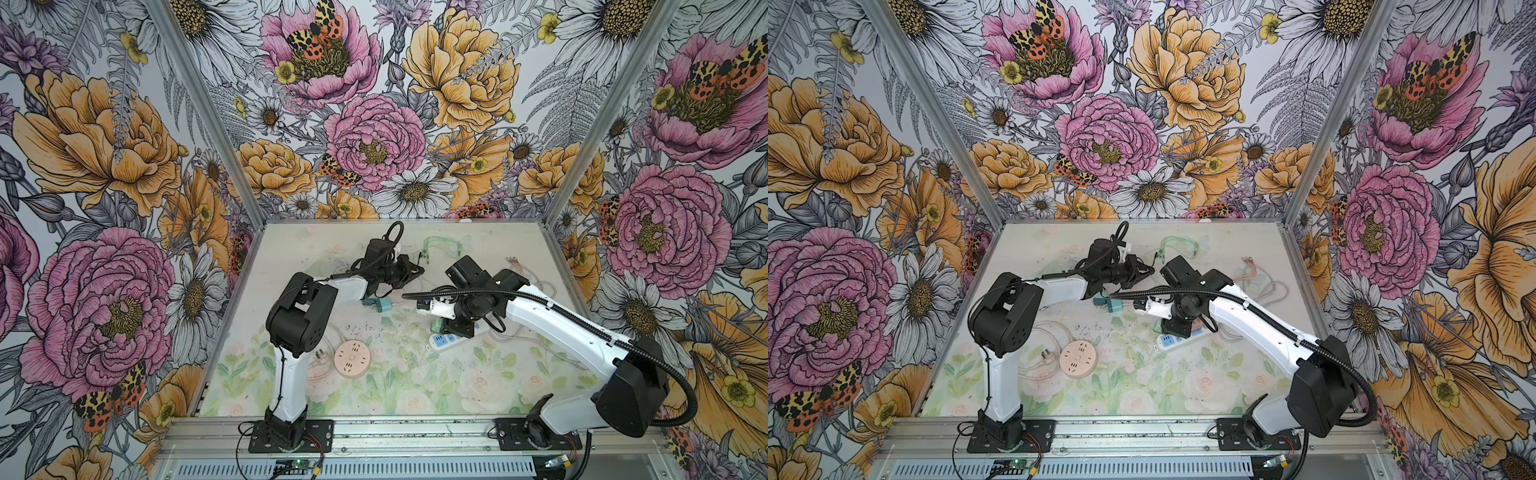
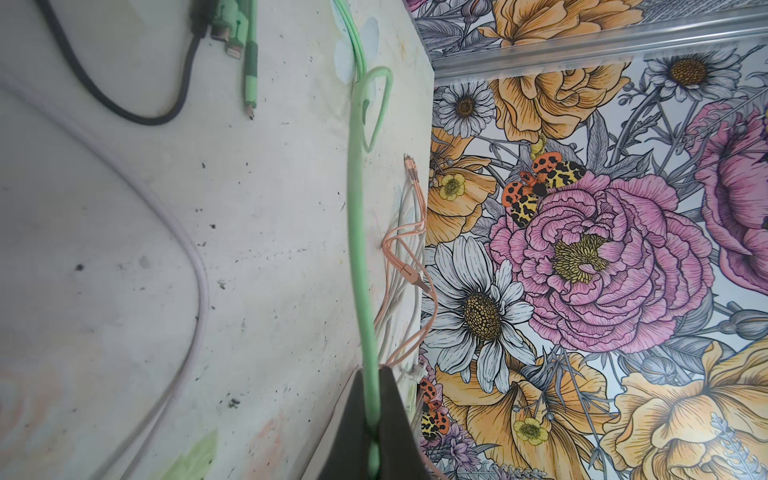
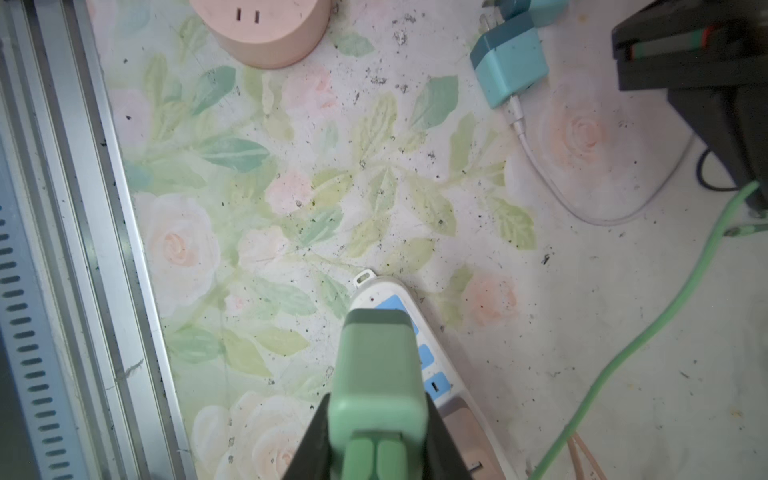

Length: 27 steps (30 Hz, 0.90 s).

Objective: Insert the plug
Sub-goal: 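Lower the teal charger prongs over the power strip socket with the right gripper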

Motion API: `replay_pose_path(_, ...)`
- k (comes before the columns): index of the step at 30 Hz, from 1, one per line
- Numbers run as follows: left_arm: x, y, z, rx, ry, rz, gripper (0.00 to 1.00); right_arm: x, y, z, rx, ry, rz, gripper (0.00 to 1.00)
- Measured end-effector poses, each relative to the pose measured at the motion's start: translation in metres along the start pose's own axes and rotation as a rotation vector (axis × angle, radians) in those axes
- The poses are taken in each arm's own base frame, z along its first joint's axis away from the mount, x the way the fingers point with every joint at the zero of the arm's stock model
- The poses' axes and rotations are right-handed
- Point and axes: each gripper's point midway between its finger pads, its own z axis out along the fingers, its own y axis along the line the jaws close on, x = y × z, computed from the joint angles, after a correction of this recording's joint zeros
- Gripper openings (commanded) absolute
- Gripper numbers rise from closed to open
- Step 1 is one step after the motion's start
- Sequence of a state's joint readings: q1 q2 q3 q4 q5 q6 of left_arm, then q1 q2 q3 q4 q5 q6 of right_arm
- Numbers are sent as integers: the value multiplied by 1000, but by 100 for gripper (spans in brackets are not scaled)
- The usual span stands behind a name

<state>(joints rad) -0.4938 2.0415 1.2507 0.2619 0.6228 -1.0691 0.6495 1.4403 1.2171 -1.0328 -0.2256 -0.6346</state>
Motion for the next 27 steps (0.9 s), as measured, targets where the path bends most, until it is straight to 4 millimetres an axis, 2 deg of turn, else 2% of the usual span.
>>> replay_pose_path(13, -10, 10, -11, 5, -2, 5, 4, 24, -9, 38, -43, 159, -67, 0)
replay_pose_path(17, -12, 16, -15, 19, -8, -16, 4, 23, -13, 40, -25, 159, -101, 0)
replay_pose_path(27, -16, 6, -16, 76, -11, -13, 4, 21, -20, 46, 23, 170, -183, 0)
